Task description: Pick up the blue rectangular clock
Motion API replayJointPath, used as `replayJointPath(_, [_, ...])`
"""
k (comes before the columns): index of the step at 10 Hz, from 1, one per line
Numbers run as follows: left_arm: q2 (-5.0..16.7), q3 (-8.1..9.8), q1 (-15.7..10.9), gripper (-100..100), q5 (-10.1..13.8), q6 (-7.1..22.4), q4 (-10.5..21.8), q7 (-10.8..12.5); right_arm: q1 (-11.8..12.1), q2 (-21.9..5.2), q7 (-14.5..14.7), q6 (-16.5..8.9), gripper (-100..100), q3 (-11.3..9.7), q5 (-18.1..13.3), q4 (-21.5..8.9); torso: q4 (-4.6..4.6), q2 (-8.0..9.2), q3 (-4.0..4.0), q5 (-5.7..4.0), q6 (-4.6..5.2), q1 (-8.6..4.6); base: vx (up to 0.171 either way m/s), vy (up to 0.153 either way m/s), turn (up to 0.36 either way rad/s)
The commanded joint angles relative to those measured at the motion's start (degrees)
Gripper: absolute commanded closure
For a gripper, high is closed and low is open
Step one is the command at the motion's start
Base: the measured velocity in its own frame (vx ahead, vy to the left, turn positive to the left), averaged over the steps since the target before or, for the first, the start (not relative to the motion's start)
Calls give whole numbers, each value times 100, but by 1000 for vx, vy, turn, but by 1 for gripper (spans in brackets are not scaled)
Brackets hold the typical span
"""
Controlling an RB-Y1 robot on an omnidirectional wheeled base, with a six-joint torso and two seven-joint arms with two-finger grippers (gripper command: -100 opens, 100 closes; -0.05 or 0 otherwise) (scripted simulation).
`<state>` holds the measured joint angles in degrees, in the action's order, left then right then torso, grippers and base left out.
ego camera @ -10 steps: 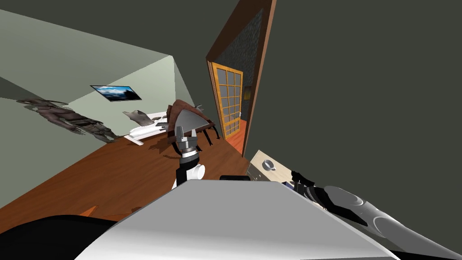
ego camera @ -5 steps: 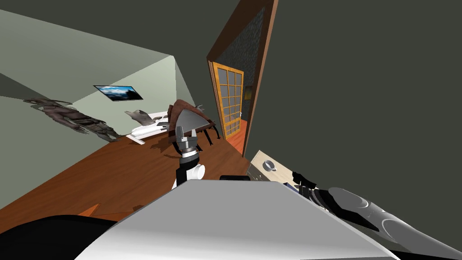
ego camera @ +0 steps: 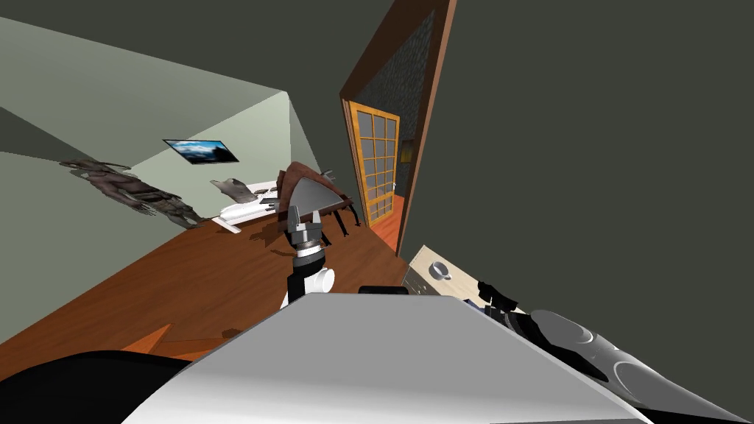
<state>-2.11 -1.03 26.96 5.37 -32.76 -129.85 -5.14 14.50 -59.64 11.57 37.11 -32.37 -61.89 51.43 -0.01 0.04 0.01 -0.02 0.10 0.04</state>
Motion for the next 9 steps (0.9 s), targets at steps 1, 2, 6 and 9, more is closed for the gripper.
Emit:
replayJointPath(1, [0,0,0,0,0,0,0,0,0,0,0,0,100,0,0,0,0,0,0,0,0,0,0,0,0])
replayJointPath(2, [0,0,0,0,0,0,0,0,-3,4,1,-2,100,2,2,5,-3,-1,-2,-1,1,-2,0,0,0])
replayJointPath(6, [0,0,0,0,0,0,0,0,-26,-188,-29,180,100,49,10,59,-1,-3,-2,0,0,-5,5,3,-20])
replayJointPath(9, [0,0,0,0,0,0,0,0,-61,-159,14,207,0,55,12,-15,-2,-7,-4,0,0,-2,9,10,-28])
